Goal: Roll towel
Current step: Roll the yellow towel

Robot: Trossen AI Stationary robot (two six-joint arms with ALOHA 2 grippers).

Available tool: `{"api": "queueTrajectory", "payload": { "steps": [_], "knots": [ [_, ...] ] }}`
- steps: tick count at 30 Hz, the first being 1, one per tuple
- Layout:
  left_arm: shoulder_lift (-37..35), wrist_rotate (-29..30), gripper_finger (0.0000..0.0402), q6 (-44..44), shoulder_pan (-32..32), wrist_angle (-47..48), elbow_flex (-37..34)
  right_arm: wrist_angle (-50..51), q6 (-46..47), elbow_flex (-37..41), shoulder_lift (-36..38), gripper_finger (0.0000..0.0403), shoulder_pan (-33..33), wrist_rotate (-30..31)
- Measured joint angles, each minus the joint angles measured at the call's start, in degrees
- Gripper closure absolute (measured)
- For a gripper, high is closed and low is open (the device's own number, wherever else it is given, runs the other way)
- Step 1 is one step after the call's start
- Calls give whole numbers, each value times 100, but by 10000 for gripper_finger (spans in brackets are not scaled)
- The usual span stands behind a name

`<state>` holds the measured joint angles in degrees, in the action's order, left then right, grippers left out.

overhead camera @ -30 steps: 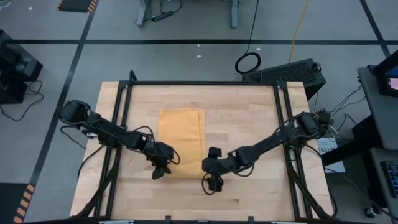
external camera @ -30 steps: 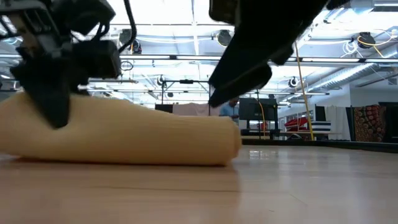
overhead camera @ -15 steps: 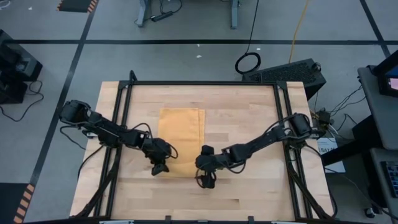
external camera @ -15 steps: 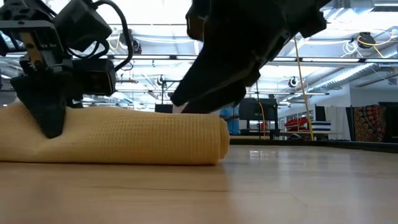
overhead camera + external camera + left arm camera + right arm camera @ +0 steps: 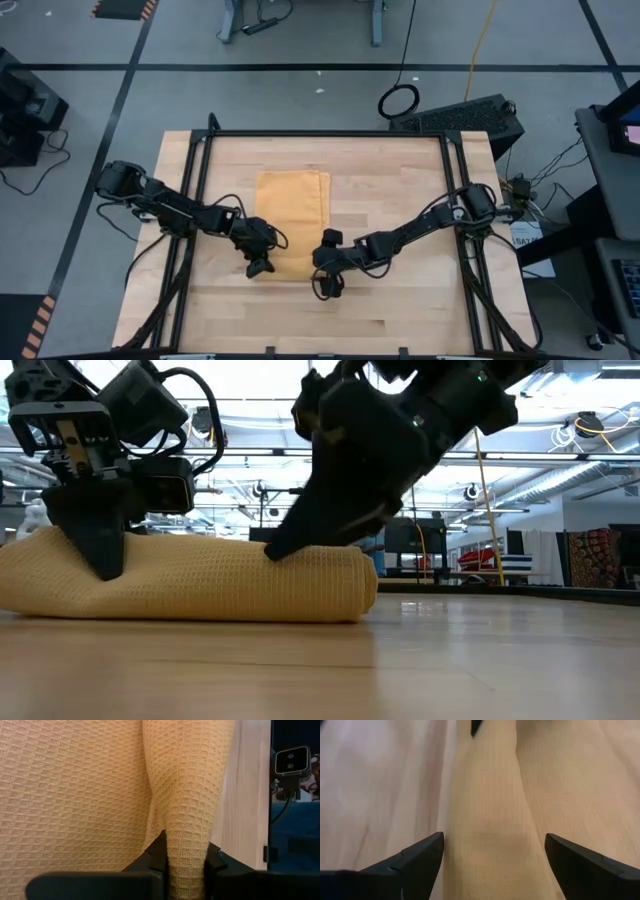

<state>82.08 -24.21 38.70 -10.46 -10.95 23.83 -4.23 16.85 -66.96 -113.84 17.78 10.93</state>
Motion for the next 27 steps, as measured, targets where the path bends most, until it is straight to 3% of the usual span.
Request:
{"api": "queueTrajectory", "payload": {
  "steps": [17,23,27],
  "knots": [
    [2,41,347,-2,0,121,2,-161,45,-2,-413,70,-277,-384],
    [-33,308,342,131,0,76,20,-157,118,-2,-413,125,-293,-424],
    [-191,244,302,-160,0,111,59,-164,394,-2,-413,184,-310,-674]
  ]
}}
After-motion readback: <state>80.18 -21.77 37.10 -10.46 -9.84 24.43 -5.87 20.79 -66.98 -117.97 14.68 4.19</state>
